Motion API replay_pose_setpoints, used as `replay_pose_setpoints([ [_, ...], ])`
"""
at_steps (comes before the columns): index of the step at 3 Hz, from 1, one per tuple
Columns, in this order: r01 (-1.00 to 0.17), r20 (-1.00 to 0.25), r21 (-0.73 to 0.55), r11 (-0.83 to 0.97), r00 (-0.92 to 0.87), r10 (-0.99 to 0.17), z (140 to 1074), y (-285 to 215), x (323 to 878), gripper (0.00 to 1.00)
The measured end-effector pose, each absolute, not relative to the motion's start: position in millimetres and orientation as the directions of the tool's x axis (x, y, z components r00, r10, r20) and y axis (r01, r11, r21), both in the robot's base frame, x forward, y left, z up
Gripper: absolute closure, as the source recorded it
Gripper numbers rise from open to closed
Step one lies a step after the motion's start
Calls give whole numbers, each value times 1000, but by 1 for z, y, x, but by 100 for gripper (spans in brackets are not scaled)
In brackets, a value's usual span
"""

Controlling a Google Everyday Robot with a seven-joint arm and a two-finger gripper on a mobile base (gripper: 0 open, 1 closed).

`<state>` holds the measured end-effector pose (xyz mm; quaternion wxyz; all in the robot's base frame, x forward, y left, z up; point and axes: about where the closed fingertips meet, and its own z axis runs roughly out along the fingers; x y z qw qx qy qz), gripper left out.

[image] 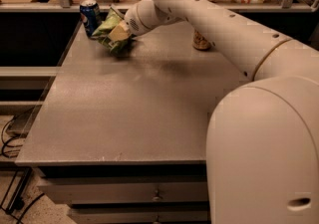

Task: Move green jalapeno chip bag near pepsi can

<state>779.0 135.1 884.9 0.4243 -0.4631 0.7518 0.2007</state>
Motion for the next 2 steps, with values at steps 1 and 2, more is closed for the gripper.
replay_pose_setpoints([
  [1, -868, -822, -90, 488, -211, -528, 883, 137, 778, 12],
  [2, -870, -821, -88, 485, -212, -529, 881, 139, 778, 0],
])
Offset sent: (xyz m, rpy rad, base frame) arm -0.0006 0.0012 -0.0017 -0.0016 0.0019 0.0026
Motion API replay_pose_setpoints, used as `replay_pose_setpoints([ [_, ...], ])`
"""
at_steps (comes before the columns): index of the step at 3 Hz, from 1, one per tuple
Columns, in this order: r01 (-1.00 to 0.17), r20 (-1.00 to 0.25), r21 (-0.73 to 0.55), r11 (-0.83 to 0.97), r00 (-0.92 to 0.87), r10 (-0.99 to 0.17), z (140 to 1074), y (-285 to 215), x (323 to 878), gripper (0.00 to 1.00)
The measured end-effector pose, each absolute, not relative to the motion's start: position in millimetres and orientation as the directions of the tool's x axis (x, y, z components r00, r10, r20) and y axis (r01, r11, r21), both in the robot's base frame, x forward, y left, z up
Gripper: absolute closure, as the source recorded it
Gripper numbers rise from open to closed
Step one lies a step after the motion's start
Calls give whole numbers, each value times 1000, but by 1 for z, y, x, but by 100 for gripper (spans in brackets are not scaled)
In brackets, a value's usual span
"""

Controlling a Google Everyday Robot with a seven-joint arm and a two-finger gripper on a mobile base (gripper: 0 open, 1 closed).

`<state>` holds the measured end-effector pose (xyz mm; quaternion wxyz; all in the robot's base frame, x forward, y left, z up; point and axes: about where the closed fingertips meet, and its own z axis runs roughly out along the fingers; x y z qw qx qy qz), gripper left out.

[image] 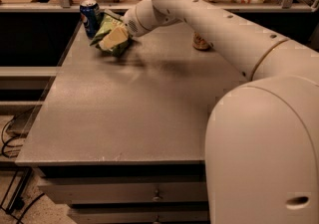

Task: Move green jalapeno chip bag near pepsi can

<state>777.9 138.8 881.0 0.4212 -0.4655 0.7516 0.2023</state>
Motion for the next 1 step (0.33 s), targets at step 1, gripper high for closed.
replay_pose_setpoints([
  [1, -870, -821, -88, 485, -212, -530, 881, 139, 778, 0],
])
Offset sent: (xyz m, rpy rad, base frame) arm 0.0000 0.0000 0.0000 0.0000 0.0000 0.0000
